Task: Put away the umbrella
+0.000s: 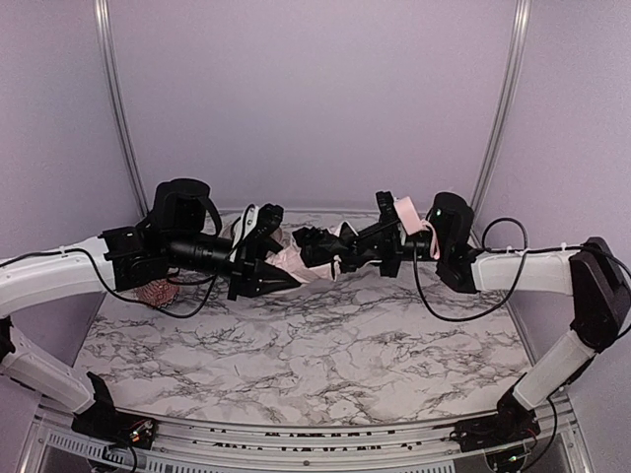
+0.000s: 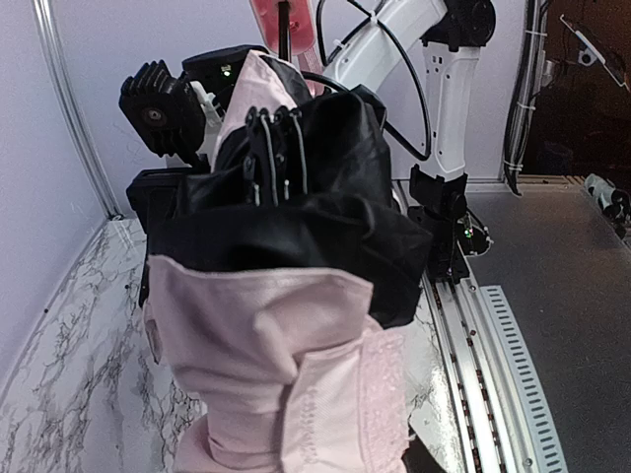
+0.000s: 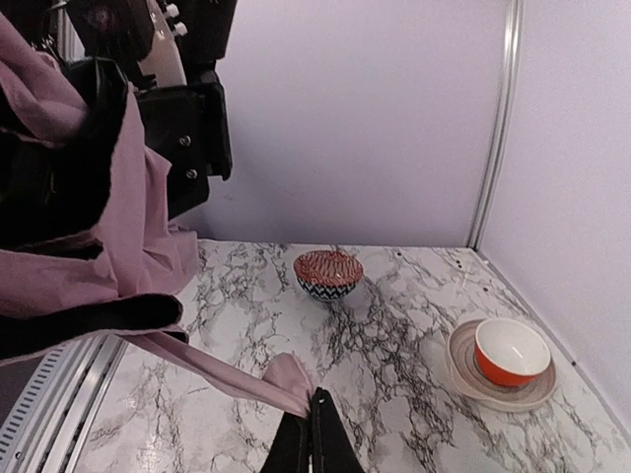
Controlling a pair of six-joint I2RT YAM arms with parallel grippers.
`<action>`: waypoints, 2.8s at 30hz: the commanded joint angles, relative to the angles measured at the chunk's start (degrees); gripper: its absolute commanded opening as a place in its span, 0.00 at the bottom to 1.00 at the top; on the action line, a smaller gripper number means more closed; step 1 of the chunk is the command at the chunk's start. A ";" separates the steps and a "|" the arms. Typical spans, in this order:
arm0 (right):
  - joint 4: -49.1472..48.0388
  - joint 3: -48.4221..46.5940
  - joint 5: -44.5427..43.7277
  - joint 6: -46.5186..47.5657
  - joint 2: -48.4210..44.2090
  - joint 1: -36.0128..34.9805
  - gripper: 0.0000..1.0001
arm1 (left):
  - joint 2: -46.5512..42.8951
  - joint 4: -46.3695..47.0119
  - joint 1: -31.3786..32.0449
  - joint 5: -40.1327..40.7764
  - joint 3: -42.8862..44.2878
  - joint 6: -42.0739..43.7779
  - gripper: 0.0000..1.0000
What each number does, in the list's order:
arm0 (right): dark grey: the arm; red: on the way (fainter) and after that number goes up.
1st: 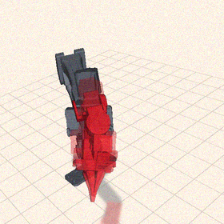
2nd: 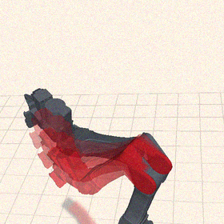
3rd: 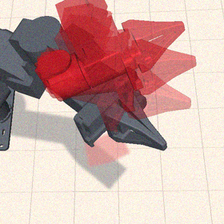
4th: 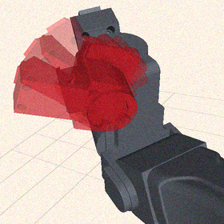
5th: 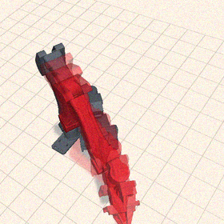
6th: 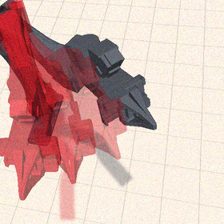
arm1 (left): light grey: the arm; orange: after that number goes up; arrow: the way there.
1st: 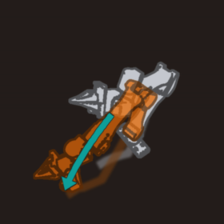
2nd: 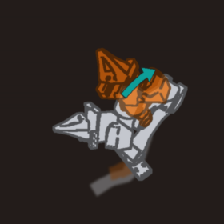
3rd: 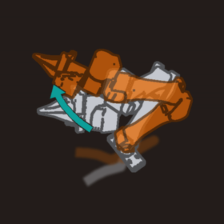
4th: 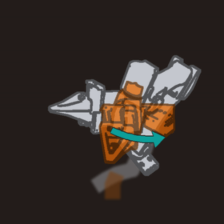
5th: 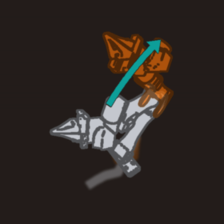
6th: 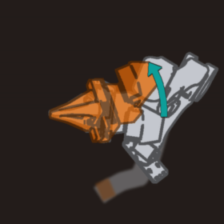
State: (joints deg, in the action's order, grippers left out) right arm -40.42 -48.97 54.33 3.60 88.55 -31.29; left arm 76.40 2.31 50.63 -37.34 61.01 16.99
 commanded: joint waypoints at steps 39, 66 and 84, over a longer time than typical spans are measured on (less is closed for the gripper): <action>-9.90 4.46 -22.09 13.75 -6.74 -12.86 0.00 | 26.54 -26.08 8.02 5.85 2.02 22.47 0.00; -3.06 18.18 -24.03 32.85 -6.51 -32.38 0.00 | 38.51 -10.52 1.50 6.69 1.65 9.50 0.00; -13.96 22.83 -28.98 34.89 8.20 -33.40 0.00 | 36.83 10.54 1.57 15.45 -6.78 1.90 0.51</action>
State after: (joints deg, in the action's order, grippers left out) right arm -47.68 -26.22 16.84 40.58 95.46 -60.40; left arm 110.45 2.09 55.07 -38.81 56.97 23.88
